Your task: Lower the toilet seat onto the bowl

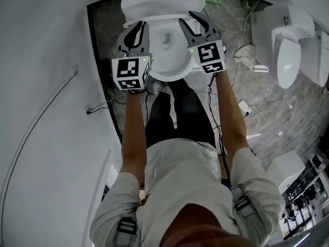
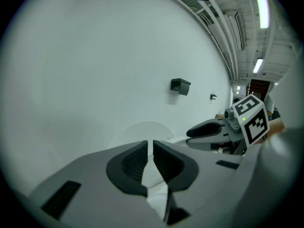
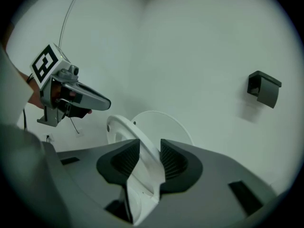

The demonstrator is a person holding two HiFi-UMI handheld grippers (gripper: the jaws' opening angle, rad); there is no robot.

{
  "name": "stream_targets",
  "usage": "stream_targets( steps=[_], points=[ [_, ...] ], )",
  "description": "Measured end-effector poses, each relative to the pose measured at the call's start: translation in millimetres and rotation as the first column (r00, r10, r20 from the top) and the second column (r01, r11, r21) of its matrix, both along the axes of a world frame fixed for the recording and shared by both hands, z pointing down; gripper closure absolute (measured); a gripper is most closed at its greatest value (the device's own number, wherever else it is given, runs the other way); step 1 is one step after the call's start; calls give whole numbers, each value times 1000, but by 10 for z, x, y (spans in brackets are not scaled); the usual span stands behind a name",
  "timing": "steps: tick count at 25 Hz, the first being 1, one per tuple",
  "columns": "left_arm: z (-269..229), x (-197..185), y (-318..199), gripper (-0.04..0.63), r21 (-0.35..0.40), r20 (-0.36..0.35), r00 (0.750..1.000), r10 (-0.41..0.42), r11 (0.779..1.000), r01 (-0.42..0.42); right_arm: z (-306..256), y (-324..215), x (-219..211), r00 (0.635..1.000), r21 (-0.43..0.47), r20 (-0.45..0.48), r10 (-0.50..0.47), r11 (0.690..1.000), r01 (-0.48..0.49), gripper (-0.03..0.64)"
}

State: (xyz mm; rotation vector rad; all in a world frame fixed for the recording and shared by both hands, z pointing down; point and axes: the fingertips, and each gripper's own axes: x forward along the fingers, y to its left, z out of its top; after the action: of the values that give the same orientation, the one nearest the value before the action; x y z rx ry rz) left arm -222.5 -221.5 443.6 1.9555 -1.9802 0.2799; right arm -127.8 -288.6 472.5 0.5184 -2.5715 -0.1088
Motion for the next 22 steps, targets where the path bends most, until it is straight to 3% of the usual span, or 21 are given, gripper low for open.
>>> stream_targets(
  steps=[6, 10, 22],
  points=[
    [85, 18, 60, 566, -3, -10, 1000, 7, 1000, -7, 33, 158, 91, 1000, -3, -9, -4, 1000, 4, 463],
    [153, 88, 99, 506, -18, -42, 999, 30, 999, -31, 46, 258, 162, 1000, -14, -15, -2, 1000, 2, 462],
    [340, 255, 414, 505, -41, -88, 994, 71, 996, -75, 173, 645, 357, 999, -25, -47, 10, 1000, -11, 454]
  ],
)
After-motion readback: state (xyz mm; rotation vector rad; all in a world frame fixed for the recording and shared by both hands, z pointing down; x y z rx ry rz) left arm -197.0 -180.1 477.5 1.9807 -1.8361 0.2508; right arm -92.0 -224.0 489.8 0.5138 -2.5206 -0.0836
